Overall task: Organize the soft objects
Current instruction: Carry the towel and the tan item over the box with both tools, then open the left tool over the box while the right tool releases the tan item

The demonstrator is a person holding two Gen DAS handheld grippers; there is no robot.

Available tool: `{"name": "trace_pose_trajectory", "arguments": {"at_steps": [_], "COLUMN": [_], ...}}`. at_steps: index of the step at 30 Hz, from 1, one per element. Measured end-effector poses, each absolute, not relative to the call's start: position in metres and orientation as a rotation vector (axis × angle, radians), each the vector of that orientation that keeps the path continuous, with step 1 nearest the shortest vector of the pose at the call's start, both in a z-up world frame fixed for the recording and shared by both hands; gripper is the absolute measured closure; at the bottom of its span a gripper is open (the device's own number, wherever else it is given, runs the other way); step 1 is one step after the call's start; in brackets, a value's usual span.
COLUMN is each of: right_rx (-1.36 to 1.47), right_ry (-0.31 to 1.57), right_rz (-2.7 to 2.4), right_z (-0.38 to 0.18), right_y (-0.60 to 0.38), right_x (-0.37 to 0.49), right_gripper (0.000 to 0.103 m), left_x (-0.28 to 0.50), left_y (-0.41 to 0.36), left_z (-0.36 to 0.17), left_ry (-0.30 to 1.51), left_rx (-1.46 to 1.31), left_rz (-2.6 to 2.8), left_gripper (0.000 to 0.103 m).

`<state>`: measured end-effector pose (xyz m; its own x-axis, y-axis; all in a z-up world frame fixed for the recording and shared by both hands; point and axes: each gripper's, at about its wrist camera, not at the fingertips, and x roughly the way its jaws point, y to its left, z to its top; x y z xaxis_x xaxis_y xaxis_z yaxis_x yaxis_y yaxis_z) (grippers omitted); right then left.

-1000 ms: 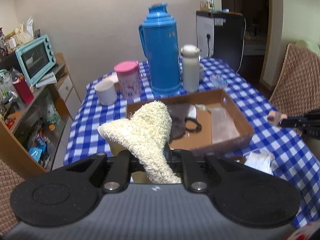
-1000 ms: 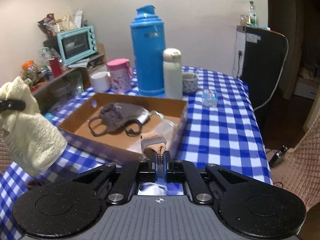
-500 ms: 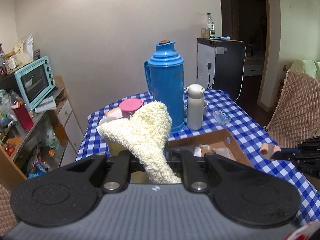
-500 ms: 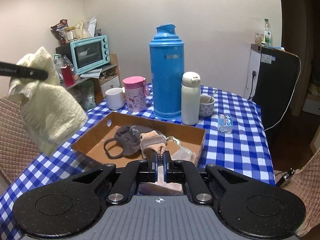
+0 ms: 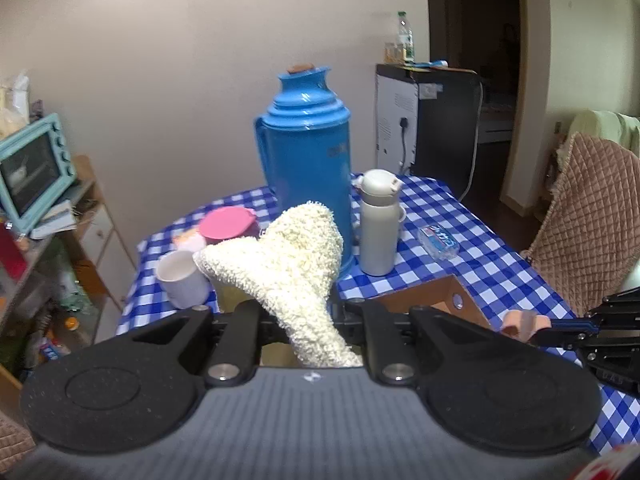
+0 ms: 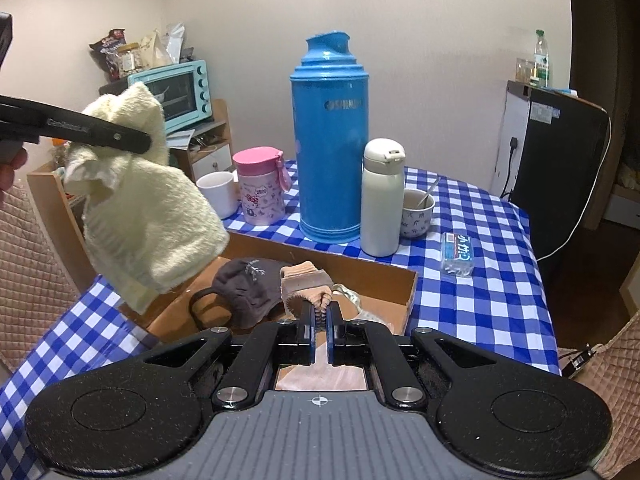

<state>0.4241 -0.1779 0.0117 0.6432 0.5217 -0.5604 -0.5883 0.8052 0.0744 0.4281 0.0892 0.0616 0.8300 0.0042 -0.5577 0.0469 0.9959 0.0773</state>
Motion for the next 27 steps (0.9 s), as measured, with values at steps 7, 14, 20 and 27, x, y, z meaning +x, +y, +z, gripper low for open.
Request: {"name": "trace_pose_trajectory", "arguments": {"at_steps": [7,14,20,27], "right_rx": [-0.1,-0.097,-0.039,-0.018], "right_ry": [0.644,0.671,0.66,0.612], "right_rz": [0.622,0.623,0.646,0.663], "right_z": [-0.004,-0.015,-0.017,-0.011], "right_y": [-0.172,-0.166,-0.158,-0.147], "right_x": [0.442,0.451,0.458,0.459], "right_gripper": [0.098,0.098,0.097,0.06], "left_x": [0.469,0.467,0.459,0.447], "left_y": [0.08,0.099,0.113,0.115], "left_z": [-0.002,-0.033,-0.036,-0.034], "left_ry": [0.786,0.861,0.863,0.863], "left_rx": [0.14,0.099,0.082,0.058], "left_rz": [-0.095,-0.061,-0.041,-0.042], "left_gripper": [0.06,0.059,0.058,0.056]}}
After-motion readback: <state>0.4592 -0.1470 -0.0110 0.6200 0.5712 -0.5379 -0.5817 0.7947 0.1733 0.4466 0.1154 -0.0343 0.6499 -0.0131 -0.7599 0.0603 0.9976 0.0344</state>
